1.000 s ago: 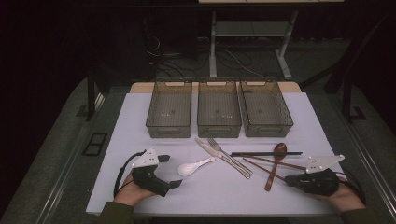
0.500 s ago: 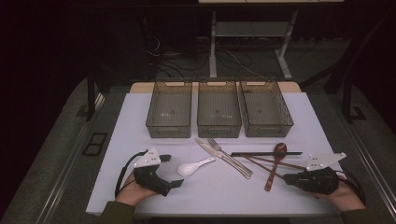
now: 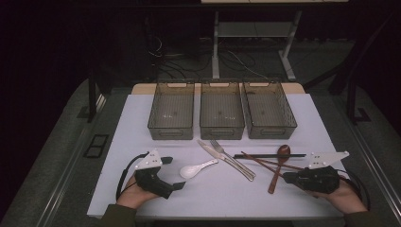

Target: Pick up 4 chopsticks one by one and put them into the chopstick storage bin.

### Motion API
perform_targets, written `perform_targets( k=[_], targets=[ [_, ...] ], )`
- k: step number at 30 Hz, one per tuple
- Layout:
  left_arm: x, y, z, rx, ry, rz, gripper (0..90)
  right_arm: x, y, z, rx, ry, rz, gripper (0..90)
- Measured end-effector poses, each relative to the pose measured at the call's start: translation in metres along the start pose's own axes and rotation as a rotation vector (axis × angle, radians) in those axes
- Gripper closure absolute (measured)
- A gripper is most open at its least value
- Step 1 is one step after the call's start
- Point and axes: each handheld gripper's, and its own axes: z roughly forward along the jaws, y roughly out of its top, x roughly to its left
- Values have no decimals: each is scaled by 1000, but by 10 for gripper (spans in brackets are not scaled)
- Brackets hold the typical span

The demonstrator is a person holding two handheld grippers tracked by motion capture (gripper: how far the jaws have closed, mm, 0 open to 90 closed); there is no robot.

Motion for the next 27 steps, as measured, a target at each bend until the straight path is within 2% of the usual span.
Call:
perform_targets(
  k=[15,26,27],
  targets=[
    [0,1,0,-3,3,4,0,2,26,17,-27,-13,17,841],
    [-1,1,0,-4,1,-3,0,6,46,31,-49,-3,-6,841],
    [-1,1,-1,-3,0,7,0,7,47,32,-53,-8,-4,841]
  ],
)
